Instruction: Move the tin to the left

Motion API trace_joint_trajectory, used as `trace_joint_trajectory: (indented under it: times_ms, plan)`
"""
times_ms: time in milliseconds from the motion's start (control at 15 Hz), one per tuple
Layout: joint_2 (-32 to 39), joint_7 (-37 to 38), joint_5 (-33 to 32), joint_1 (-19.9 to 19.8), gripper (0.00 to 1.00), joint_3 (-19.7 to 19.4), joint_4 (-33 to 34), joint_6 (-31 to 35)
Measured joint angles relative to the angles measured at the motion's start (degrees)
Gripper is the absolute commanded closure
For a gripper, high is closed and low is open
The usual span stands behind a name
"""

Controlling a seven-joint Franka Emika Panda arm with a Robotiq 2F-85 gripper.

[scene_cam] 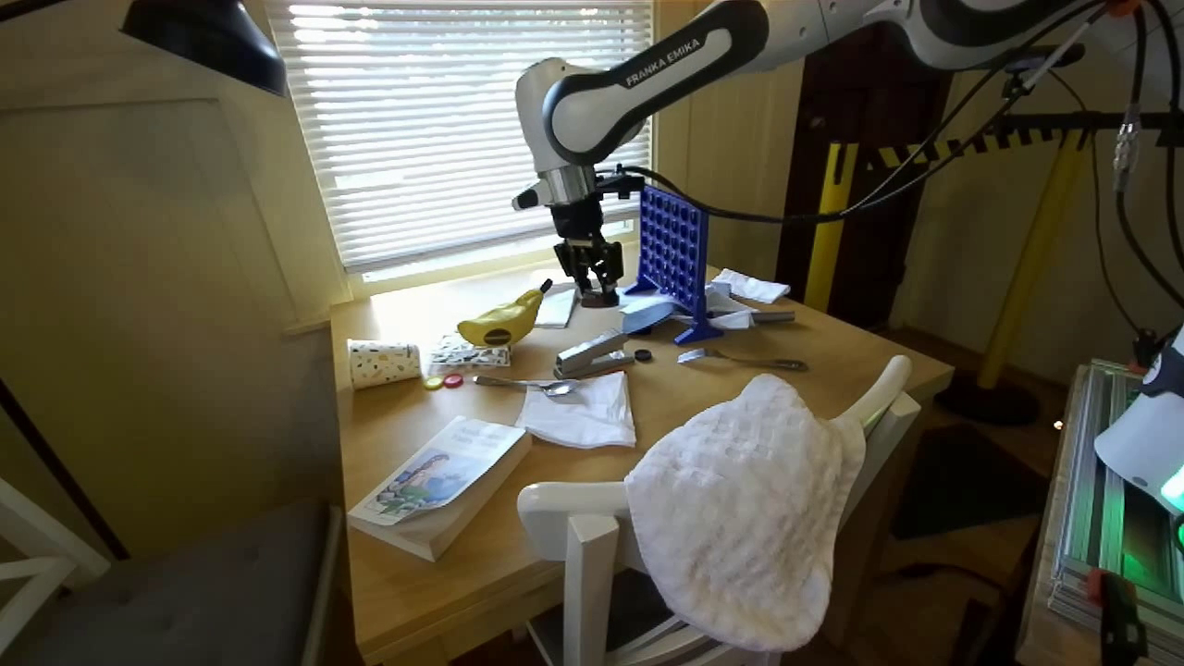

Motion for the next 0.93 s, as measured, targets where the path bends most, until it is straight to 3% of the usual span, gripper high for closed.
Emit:
trace_joint_trajectory:
  times_ms: [333, 933]
  plan:
    - [1.9, 0.0, -0.4, 3.2, 0.67, -2.4, 4.5, -9.7]
    - [12.5, -3.2, -3.8, 5.7, 0.67, -6.9, 16.2, -12.1]
